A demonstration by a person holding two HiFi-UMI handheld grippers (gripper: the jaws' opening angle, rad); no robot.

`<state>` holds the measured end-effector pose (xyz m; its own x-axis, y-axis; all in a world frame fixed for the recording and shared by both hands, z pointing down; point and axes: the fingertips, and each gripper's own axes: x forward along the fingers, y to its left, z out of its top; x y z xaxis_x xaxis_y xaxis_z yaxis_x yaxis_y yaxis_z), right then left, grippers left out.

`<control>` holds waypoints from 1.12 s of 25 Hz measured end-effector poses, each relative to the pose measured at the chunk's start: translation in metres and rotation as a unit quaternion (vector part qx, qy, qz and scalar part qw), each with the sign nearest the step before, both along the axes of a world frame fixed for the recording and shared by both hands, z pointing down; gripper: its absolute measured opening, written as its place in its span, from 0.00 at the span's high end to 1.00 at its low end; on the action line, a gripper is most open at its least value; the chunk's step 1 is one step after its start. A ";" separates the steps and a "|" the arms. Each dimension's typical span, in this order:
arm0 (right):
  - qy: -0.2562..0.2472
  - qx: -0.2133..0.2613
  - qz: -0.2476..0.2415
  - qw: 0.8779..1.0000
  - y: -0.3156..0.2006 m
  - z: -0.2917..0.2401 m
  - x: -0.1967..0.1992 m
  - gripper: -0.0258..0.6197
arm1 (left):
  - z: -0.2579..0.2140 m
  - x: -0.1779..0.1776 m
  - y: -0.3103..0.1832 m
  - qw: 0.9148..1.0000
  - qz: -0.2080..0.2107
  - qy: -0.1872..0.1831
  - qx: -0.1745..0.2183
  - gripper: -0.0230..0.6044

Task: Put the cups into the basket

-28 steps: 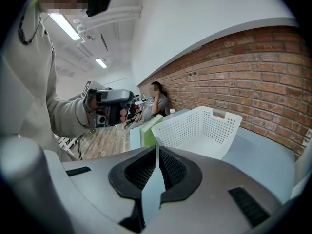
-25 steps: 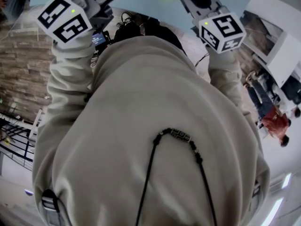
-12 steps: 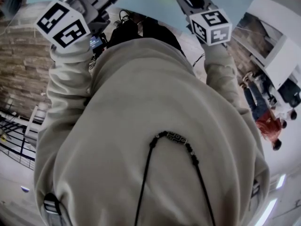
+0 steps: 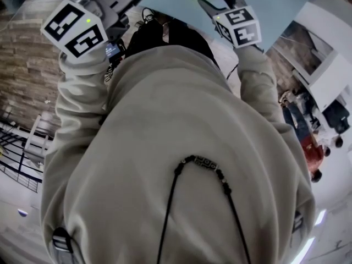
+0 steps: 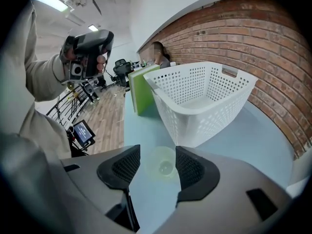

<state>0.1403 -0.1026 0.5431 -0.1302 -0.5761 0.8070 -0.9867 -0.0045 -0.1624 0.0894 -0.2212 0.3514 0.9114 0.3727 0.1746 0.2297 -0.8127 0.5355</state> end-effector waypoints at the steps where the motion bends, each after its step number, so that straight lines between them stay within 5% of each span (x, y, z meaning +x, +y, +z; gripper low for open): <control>1: 0.005 -0.002 -0.002 1.000 -0.001 0.004 0.001 0.62 | 0.001 -0.001 -0.001 1.000 -0.002 -0.001 0.001 0.97; 16: 0.032 -0.055 -0.054 0.996 -0.008 0.049 -0.006 0.39 | 0.016 -0.010 0.003 1.000 -0.013 -0.018 0.008 0.97; 28: 0.050 -0.104 -0.096 0.989 -0.004 0.085 -0.007 0.35 | 0.022 -0.018 0.004 0.999 -0.028 -0.027 0.003 0.97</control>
<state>0.1333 -0.1062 0.6280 -0.1352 -0.3694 0.9194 -0.9836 0.1618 -0.0797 0.0711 -0.2174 0.3737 0.9202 0.3199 0.2257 0.1547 -0.8267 0.5409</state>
